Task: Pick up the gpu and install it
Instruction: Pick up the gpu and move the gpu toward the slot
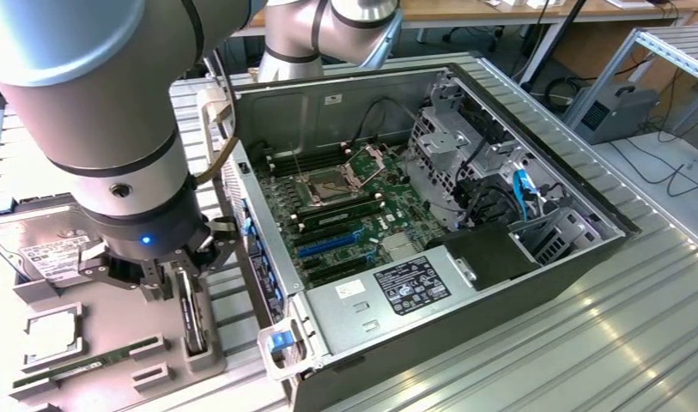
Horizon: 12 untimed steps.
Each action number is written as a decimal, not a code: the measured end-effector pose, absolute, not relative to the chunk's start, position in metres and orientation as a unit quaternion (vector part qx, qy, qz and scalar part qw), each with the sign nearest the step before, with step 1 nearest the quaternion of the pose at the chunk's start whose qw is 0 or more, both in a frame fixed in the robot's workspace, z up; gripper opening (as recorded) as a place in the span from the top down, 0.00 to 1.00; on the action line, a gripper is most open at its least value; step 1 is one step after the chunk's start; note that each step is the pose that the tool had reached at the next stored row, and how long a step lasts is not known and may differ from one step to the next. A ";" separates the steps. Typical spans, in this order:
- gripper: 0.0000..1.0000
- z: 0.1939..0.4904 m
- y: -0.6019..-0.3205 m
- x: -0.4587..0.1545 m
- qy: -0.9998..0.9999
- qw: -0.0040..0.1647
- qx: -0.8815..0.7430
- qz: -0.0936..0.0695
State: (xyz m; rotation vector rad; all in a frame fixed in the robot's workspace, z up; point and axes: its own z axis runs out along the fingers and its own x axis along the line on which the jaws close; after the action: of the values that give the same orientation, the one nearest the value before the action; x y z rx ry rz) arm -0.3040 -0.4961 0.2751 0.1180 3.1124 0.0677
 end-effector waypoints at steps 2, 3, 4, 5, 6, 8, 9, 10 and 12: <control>0.64 0.270 -0.496 -0.303 0.999 0.013 0.038 0.022; 0.64 0.265 -0.496 -0.303 0.999 0.013 0.038 0.022; 0.64 0.261 -0.496 -0.303 0.999 0.013 0.038 0.022; 0.64 0.259 -0.496 -0.303 0.999 0.013 0.038 0.022; 0.64 0.257 -0.496 -0.303 0.999 0.013 0.038 0.022; 0.64 0.254 -0.495 -0.303 0.999 0.013 0.038 0.022; 0.64 0.253 -0.494 -0.303 0.999 0.013 0.038 0.022; 0.64 0.253 -0.494 -0.303 0.999 0.013 0.038 0.022; 0.64 0.252 -0.494 -0.303 0.999 0.013 0.038 0.022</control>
State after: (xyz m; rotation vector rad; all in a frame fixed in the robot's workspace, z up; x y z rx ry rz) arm -0.3034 -0.4942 0.2516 0.1180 3.1126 0.0680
